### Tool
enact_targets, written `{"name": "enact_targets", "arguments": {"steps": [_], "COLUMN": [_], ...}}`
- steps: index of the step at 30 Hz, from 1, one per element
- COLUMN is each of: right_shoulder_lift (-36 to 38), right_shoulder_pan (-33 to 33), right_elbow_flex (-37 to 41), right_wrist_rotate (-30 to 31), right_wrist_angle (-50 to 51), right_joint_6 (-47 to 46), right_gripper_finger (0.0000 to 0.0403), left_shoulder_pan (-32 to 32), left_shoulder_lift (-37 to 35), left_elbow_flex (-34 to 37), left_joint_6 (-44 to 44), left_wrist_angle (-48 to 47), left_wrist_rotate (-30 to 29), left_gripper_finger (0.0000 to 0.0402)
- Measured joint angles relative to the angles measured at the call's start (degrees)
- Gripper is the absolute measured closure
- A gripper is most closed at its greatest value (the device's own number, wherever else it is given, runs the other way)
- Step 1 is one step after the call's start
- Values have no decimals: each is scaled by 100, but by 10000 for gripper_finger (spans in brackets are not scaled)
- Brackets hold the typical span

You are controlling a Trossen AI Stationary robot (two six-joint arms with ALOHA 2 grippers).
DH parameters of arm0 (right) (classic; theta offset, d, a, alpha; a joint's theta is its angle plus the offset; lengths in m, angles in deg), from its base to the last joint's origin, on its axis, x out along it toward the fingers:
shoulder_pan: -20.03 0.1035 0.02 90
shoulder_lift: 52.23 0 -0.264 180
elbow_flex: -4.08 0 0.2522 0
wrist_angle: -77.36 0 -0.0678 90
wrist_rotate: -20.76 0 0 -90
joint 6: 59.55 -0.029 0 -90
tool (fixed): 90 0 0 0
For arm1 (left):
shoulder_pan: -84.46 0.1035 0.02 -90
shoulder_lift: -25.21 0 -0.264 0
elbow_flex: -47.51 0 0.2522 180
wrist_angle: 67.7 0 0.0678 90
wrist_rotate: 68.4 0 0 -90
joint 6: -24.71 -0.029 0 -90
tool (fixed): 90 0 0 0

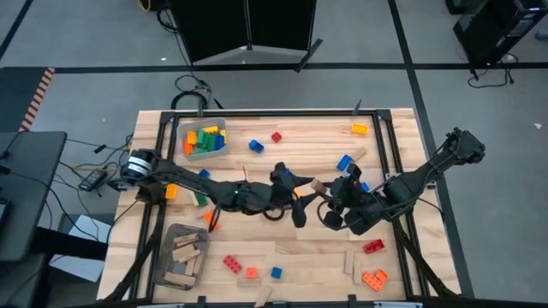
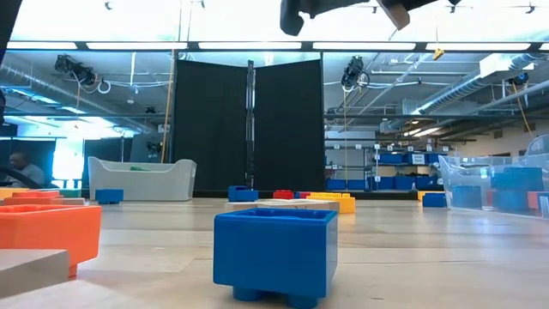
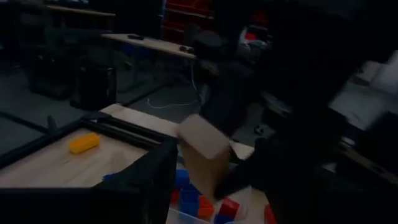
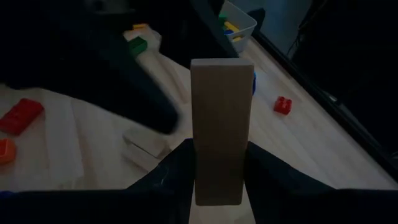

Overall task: Sort blocks by size
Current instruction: Put the brown block into the black bin

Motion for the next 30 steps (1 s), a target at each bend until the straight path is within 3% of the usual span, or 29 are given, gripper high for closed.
{"name": "enact_targets", "arguments": {"steps": [11, 20, 30], "right_shoulder_lift": [0, 0, 9], "right_shoulder_pan": [-20, -232, -286], "right_elbow_flex": [0, 4, 2], "right_wrist_rotate": [54, 55, -136], "right_wrist_angle": [-14, 65, 261], "right_joint_6": [195, 410, 398], "right_gripper_finger": [277, 274, 222], "left_shoulder_pan": [188, 310, 447], "left_shoulder_lift": [41, 34, 32], "left_elbow_flex": [-2, -4, -4], "left_joint_6": [754, 1235, 1334], "left_wrist_angle": [99, -2, -19], "left_wrist_rotate": [-126, -169, -19], "left_gripper_finger": [220, 323, 342]}}
